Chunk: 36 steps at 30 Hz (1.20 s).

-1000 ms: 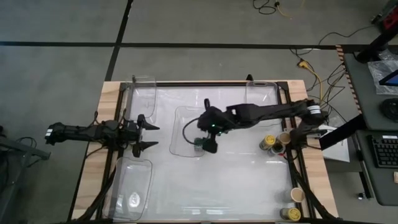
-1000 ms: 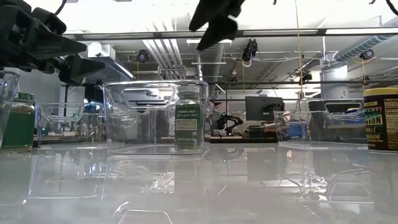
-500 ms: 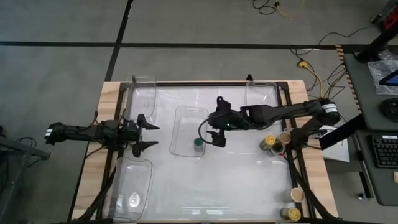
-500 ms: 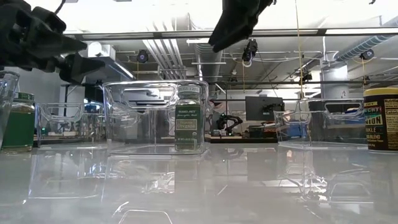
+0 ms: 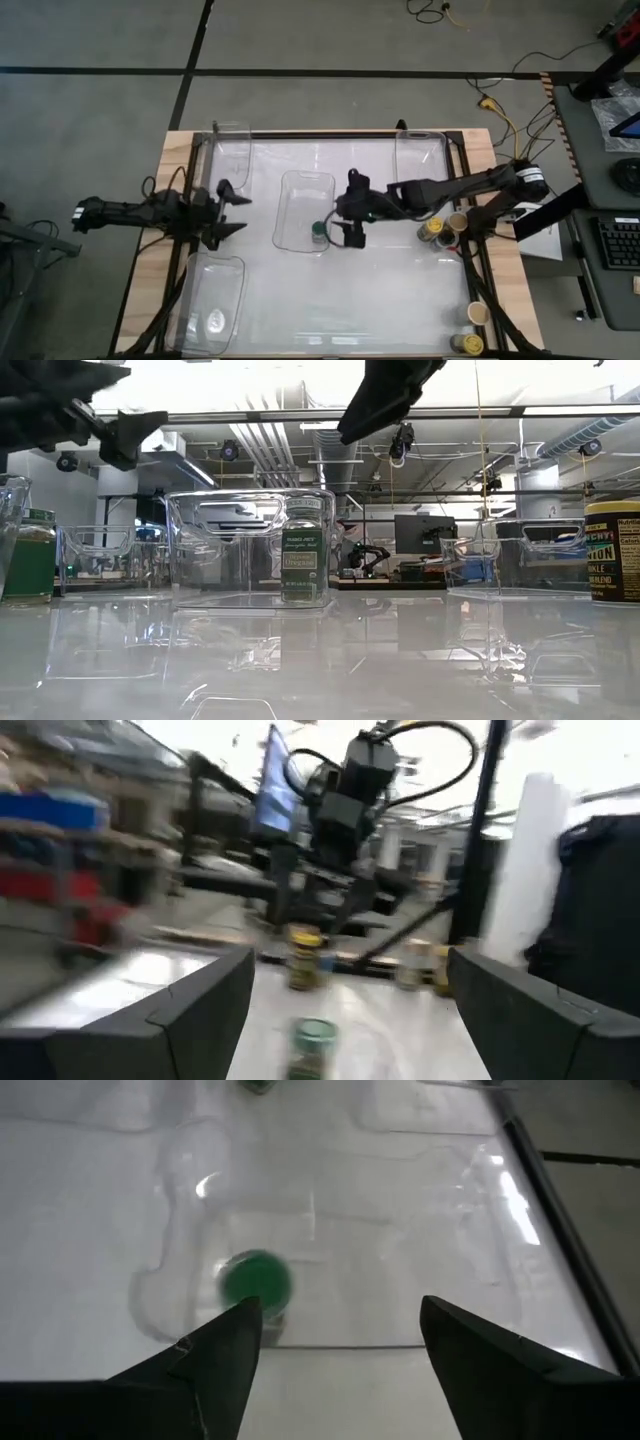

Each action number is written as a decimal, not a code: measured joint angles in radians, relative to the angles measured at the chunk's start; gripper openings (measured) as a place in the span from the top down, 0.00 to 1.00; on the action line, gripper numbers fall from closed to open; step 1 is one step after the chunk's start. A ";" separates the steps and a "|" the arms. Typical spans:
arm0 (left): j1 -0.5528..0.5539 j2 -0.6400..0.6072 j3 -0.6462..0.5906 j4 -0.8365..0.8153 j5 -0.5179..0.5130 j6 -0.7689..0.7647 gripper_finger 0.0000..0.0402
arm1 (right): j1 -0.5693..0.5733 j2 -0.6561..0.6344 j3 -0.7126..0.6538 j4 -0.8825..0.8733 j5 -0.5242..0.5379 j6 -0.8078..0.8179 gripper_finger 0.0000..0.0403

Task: Sort spices by type
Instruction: Put the green seasoning bottle into the center transparent bin

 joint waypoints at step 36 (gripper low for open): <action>0.000 0.558 0.831 -1.360 -0.121 0.137 0.21 | 0.266 0.007 -0.145 0.299 0.373 0.236 0.48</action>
